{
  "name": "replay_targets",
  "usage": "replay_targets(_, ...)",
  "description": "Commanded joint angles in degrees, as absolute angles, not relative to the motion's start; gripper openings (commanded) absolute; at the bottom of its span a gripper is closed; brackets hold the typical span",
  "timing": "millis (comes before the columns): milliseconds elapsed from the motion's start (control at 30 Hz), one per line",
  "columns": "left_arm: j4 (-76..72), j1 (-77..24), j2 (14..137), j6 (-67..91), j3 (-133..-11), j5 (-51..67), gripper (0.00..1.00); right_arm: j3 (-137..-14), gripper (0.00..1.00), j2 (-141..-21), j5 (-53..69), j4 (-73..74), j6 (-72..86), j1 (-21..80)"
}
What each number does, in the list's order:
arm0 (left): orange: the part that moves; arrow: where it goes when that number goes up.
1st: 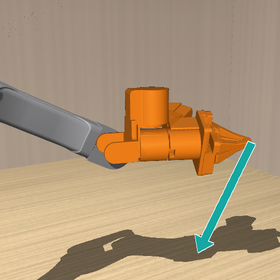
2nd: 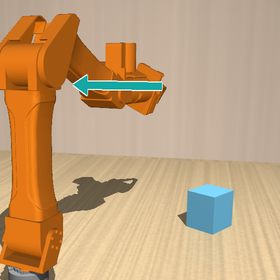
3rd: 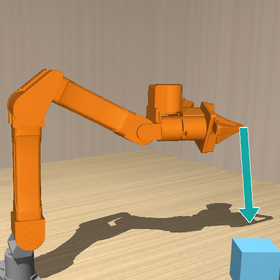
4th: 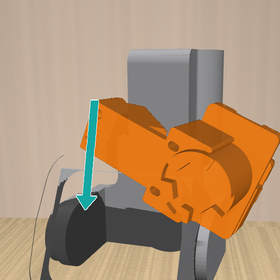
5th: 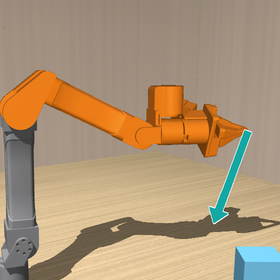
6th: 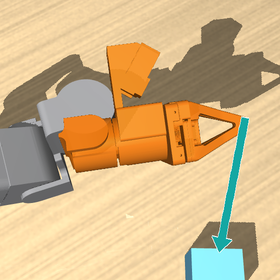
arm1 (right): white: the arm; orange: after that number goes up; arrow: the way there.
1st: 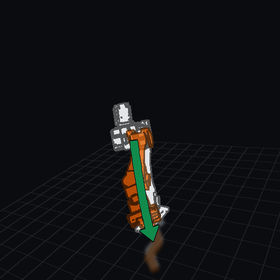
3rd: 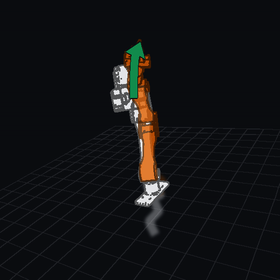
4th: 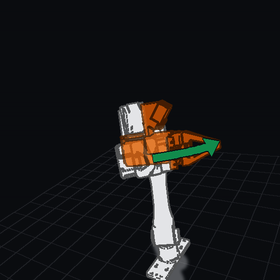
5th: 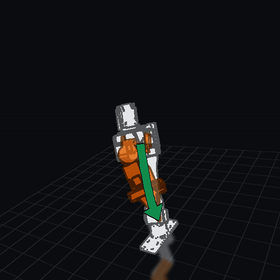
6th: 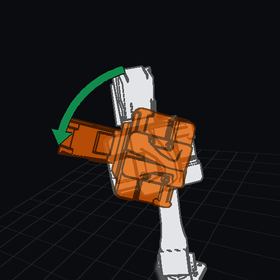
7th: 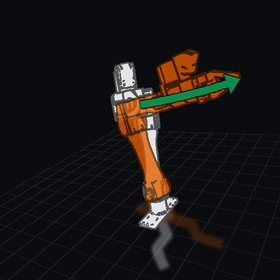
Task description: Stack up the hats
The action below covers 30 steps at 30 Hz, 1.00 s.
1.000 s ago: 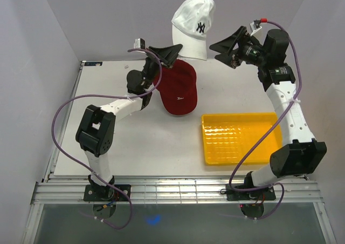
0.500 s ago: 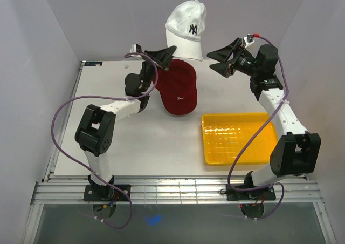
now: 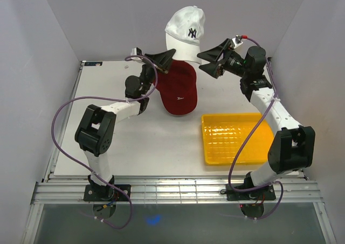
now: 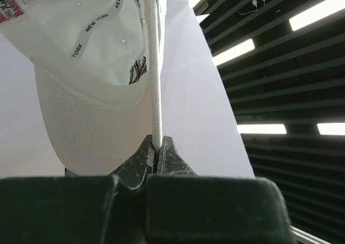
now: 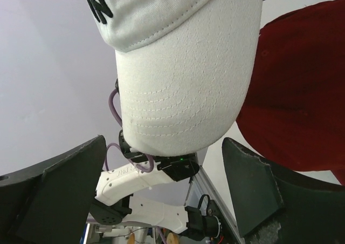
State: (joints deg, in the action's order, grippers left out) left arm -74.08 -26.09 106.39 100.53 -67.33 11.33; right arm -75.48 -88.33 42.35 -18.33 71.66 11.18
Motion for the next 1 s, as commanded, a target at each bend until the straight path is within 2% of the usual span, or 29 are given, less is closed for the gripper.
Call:
replay_targets(0,-82.0,-26.0,101.8,101.1,-67.1,10.7,0.0,-74.4,0.93,-87.8,40.4,-21.6,72.3,11.2)
replay_targets(800,-86.5,-26.2,98.7,103.3,-60.1,10.3,0.0,-71.5,0.93,-91.3,37.7,-31.5,80.2,14.1)
replay_targets(967,-86.8,-26.2,97.7,103.4,-58.9,10.9,0.0,-71.0,0.9,-91.5,37.1,-34.4,82.1,14.2)
